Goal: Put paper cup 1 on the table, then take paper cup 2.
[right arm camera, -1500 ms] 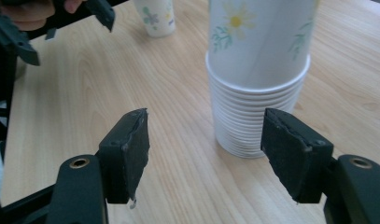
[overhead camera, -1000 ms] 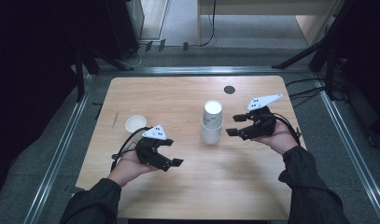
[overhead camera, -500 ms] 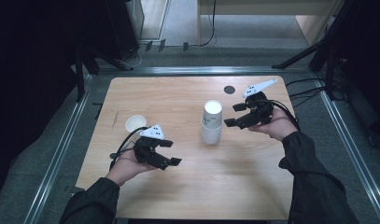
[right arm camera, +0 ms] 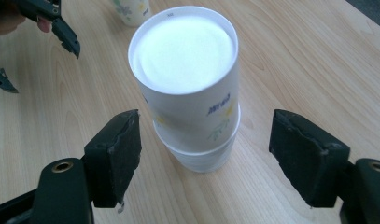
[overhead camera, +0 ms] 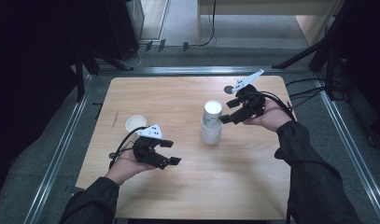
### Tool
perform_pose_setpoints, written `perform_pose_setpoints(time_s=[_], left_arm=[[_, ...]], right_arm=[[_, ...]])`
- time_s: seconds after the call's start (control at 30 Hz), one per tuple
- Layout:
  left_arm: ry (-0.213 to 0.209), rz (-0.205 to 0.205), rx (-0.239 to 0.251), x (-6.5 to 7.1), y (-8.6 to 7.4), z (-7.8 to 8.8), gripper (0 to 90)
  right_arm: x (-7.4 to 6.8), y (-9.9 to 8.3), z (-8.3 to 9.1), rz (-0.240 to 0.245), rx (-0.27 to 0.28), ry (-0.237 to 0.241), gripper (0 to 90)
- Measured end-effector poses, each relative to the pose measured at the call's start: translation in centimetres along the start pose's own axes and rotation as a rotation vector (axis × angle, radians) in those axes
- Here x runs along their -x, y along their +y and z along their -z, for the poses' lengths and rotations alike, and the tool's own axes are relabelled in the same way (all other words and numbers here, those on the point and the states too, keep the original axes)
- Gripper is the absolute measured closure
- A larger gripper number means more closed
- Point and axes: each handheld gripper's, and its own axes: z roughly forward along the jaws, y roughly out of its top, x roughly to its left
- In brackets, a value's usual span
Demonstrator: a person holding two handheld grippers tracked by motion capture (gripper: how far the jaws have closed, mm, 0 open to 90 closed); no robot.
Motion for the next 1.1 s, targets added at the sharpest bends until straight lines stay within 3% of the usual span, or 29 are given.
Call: perform_pose_setpoints(time_s=[0.77, 1.1], left_arm=[[-0.006, -0.001, -0.010, 0.2, -0.2, -0.4, 22.9], [-0.010, -0.006, -0.014, 0.2, -0.2, -0.4, 23.0]], right_arm=[[-0.7, 4.4, -3.2, 0.106, -0.145, 0.035, 24.7], [-0.7, 5.4, -3.5, 0.107, -0.214, 0.015, 31.5]])
